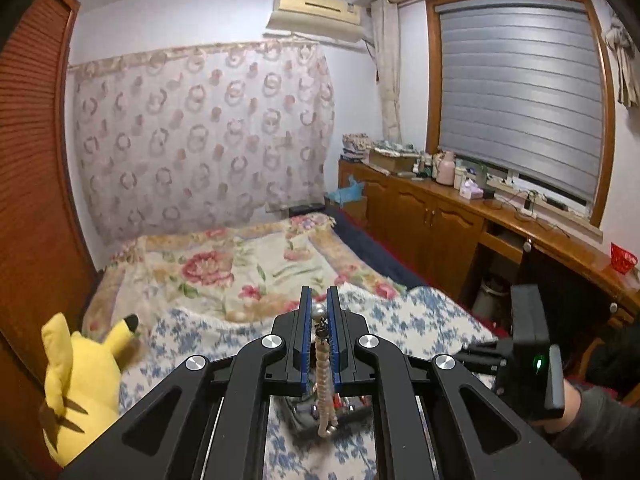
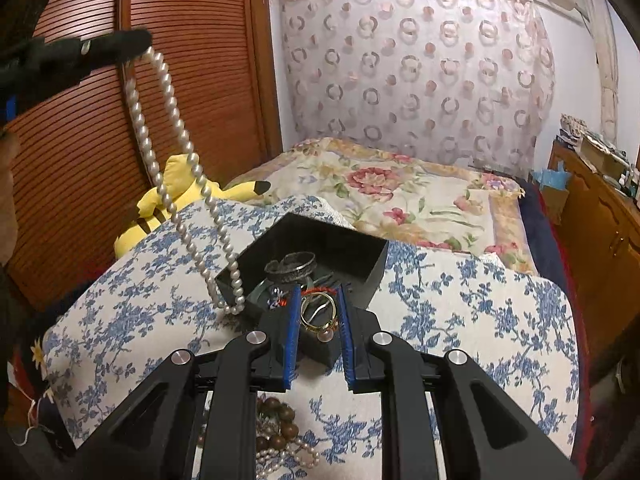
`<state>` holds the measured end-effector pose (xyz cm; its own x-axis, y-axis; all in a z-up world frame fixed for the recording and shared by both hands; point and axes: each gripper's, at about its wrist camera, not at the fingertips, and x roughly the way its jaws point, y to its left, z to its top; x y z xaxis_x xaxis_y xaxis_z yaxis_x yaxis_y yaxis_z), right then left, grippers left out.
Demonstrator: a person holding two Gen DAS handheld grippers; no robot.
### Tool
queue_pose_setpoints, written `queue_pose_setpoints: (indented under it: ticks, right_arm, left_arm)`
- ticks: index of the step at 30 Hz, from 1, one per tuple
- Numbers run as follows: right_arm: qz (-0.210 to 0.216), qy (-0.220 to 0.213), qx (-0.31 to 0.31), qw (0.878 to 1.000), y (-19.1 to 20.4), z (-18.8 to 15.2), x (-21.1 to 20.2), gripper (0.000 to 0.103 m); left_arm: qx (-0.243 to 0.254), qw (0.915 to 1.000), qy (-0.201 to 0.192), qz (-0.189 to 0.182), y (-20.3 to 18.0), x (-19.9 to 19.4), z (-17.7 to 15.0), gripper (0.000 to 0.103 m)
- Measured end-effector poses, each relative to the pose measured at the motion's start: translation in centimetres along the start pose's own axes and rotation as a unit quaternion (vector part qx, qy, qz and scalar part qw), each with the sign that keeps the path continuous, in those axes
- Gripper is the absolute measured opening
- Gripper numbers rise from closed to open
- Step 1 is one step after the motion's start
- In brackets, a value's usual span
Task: Organize jewelry
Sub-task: 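Carry the pearl necklace and gold ring into the black box and open both grippers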
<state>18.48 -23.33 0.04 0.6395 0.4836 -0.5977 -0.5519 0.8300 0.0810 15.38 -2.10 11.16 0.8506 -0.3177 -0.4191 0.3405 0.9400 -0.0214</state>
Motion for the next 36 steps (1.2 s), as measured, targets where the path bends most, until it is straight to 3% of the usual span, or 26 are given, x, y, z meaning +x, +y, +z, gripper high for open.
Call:
queue_pose_setpoints:
  ticks: [11,22,32,36]
  right_arm:
    - [0.007,-0.005,0.005,1.000,-0.9,1.9,2.7,0.020]
    - [0.023,0.019,0.006,1.000,-1.4,1.3,7.0,0.020]
    - [0.021,0.021,0.025,0.999,-2.4,1.0,8.2,0.024]
    - [0.011,0.017,0.026,0.999,-2.4,0.4,6.7,0.024]
  left_arm:
    - [-0.008,0.9999,0.010,-0.006,1.1,4.4,1.2,0.007]
    - [-0.037,0.9961,0.077,-0.021,2.8,9.1,-4.7,0.007]
    - [-0.047,0.9933,0.103,-0.025,3.2,9.1,-8.2,0.007]
    - [-0.039,0.9932,0.109,-0.014,2.8,8.4,-9.5,0.016]
